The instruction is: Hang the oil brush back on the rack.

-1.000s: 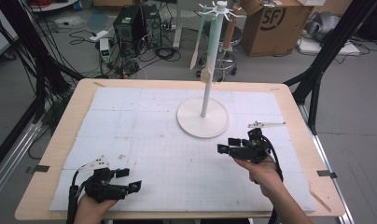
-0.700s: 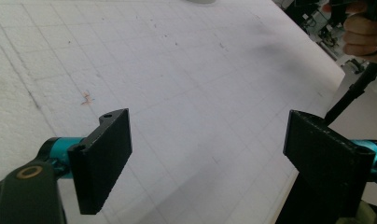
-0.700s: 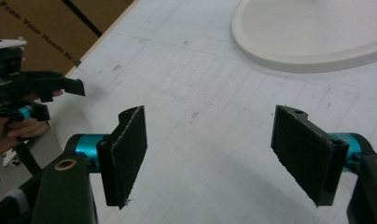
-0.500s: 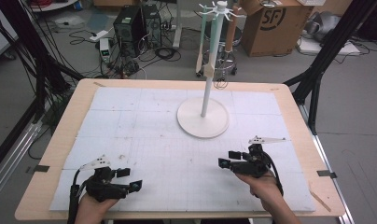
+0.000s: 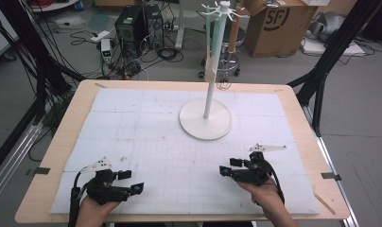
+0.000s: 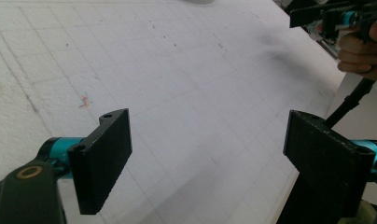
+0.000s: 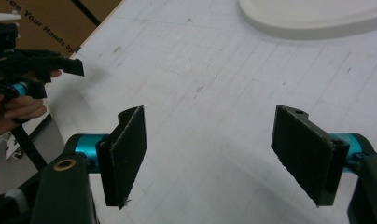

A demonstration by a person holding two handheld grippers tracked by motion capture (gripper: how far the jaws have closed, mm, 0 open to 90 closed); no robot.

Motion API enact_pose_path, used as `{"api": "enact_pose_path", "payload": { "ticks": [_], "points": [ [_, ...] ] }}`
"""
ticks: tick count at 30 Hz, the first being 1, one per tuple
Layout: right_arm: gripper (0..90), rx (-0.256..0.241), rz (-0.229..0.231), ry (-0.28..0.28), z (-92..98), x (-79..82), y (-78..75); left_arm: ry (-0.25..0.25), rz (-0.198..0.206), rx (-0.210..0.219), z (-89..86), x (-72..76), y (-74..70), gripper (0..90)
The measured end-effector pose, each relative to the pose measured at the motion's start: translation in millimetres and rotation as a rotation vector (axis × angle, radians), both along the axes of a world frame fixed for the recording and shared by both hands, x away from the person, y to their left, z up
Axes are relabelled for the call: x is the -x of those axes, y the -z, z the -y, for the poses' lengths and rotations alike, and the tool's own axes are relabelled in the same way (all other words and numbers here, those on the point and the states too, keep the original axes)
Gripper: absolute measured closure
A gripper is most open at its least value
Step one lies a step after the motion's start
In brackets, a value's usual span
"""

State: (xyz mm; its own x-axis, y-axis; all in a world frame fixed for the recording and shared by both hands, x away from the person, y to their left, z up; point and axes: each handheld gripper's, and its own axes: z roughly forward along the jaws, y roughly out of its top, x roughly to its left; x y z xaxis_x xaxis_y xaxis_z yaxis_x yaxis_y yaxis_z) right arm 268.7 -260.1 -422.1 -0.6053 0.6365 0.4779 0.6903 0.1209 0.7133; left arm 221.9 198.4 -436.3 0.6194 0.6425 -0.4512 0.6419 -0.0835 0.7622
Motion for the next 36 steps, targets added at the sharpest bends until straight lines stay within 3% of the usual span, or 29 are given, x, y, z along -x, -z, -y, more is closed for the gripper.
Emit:
{"api": "enact_pose_path", "payload": {
  "ticks": [6, 14, 36],
  "points": [
    [24.9, -0.029, 0.000, 0.029, 1.9, 10.4, 12.4, 0.012, 0.005, -0.008, 4.8, 1.3, -0.2, 14.8],
    [23.7, -0.039, 0.037, 0.020, -5.3, 22.8, 12.3, 0.016, 0.012, -0.024, 12.0, 1.1, 1.0, 13.7],
    [22.5, -0.063, 0.042, 0.013, -5.0, 27.7, 14.1, 0.002, 0.027, -0.045, 10.7, 1.7, 3.3, 12.9]
  ]
}}
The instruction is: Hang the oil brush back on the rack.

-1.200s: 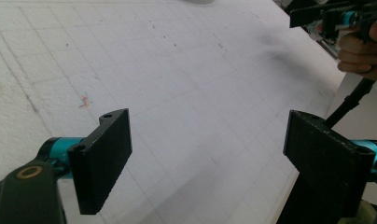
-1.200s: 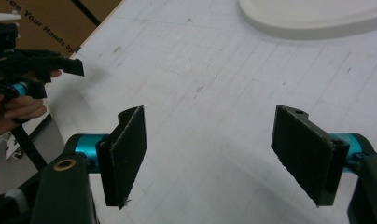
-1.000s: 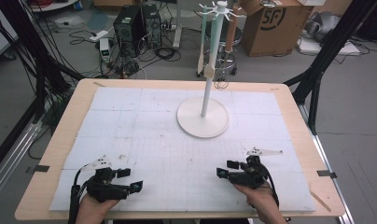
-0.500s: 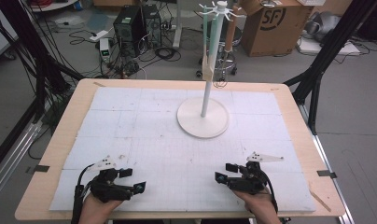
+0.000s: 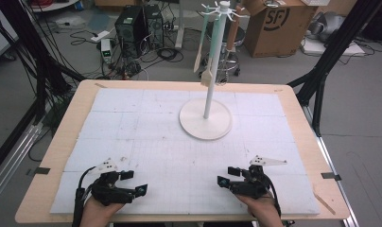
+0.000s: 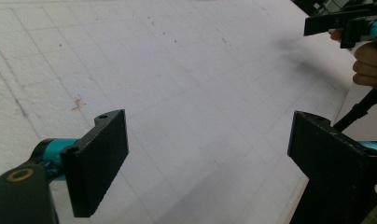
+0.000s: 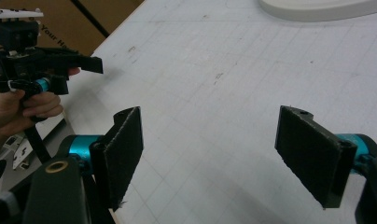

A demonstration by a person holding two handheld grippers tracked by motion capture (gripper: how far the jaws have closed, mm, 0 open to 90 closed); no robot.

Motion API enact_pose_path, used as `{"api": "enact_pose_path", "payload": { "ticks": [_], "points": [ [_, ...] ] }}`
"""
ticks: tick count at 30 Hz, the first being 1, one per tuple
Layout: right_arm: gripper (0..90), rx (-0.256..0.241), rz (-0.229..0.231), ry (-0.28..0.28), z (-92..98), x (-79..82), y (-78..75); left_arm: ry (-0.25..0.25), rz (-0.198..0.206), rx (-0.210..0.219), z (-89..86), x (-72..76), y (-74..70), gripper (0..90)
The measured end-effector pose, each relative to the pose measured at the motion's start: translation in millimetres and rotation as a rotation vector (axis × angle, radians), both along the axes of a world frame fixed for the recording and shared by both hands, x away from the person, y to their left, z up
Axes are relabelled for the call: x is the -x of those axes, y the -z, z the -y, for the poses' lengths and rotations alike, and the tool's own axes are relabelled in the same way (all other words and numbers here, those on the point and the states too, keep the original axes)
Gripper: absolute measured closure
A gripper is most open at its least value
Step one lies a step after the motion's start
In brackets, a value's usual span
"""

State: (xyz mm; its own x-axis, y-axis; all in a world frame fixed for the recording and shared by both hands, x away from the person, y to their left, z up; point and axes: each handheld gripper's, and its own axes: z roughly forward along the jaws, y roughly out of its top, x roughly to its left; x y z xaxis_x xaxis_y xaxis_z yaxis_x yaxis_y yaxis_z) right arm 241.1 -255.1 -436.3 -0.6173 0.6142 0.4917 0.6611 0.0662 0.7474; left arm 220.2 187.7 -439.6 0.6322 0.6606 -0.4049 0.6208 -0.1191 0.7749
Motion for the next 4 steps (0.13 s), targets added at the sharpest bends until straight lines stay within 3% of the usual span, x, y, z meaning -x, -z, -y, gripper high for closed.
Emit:
{"api": "enact_pose_path", "payload": {
  "ticks": [4],
  "points": [
    [21.3, -0.003, -0.003, -0.003, -0.5, -0.8, -0.4, -0.004, 0.003, -0.004, -1.9, 0.2, 1.5, 12.9]
  ]
}}
